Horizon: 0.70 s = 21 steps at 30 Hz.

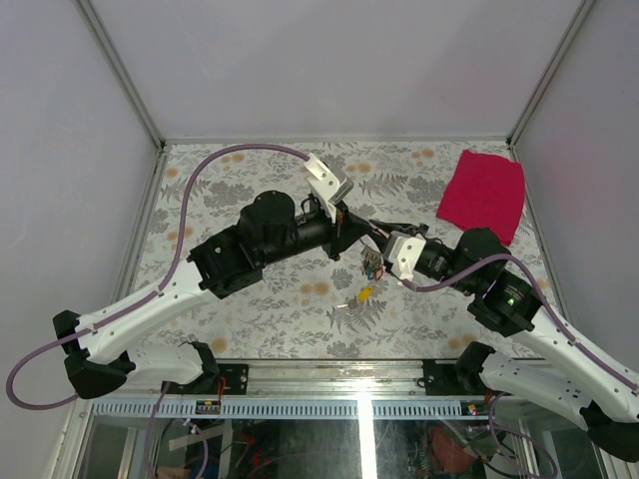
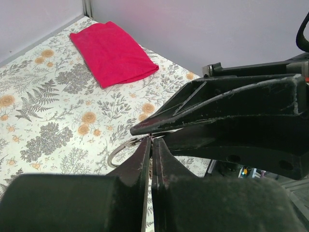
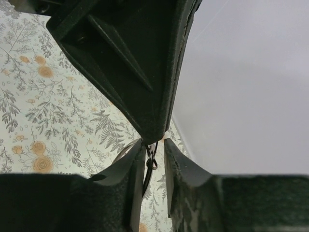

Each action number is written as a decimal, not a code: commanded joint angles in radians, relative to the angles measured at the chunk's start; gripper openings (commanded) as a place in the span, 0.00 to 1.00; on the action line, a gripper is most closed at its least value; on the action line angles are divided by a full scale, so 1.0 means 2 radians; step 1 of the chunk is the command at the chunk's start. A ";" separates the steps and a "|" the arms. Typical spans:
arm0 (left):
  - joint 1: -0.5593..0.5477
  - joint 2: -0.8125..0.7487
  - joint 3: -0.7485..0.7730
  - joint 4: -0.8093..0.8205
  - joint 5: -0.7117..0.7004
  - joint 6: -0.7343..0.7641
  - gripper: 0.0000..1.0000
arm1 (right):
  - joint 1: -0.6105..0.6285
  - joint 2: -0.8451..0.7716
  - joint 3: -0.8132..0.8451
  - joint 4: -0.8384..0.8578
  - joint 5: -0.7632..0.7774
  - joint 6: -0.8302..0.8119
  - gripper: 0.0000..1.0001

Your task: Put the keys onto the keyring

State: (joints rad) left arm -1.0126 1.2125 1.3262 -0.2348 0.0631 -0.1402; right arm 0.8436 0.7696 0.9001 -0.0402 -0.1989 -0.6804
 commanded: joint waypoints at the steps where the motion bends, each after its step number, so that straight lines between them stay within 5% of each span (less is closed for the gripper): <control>1: 0.001 -0.005 0.009 0.005 -0.006 0.007 0.00 | 0.001 -0.015 0.012 0.047 0.018 -0.006 0.30; 21: 0.001 -0.009 0.016 0.002 -0.010 0.009 0.00 | 0.002 -0.008 0.002 0.037 0.029 -0.018 0.23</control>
State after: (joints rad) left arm -1.0126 1.2125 1.3266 -0.2432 0.0544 -0.1368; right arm 0.8444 0.7670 0.8921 -0.0395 -0.1917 -0.6998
